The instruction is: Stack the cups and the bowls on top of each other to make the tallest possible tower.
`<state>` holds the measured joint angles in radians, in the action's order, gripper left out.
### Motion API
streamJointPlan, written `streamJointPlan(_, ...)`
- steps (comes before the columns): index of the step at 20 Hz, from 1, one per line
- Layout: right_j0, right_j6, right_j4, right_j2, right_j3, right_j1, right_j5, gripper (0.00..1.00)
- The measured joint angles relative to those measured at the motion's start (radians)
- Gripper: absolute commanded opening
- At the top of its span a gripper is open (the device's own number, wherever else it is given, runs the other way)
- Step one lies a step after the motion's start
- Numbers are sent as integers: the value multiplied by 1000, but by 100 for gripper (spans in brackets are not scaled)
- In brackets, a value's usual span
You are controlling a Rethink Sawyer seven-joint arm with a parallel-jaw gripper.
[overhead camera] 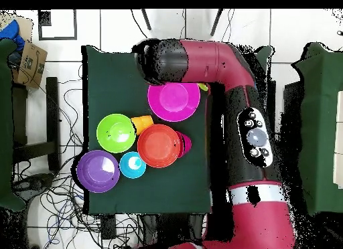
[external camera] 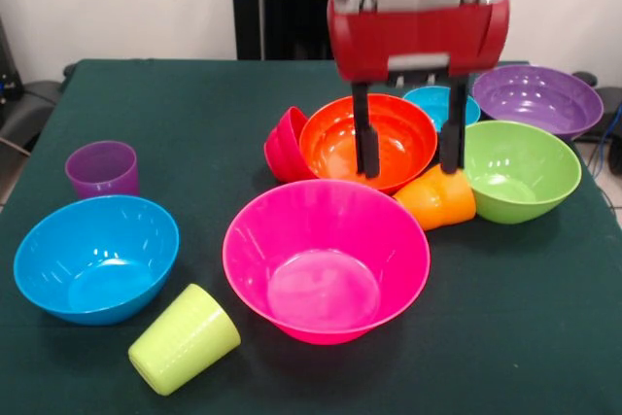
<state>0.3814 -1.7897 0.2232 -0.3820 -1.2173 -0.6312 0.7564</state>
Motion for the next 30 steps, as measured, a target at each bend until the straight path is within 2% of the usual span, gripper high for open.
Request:
streamJointPlan(9, 45, 0, 60, -55, 0, 131, -51, 100)
streamJointPlan(15, 56, 0, 103, -77, 1, 176, -63, 100)
streamJointPlan(22, 56, 0, 132, -95, -4, 174, -63, 100)
streamJointPlan(30, 55, 0, 135, -123, -51, 129, -63, 100)
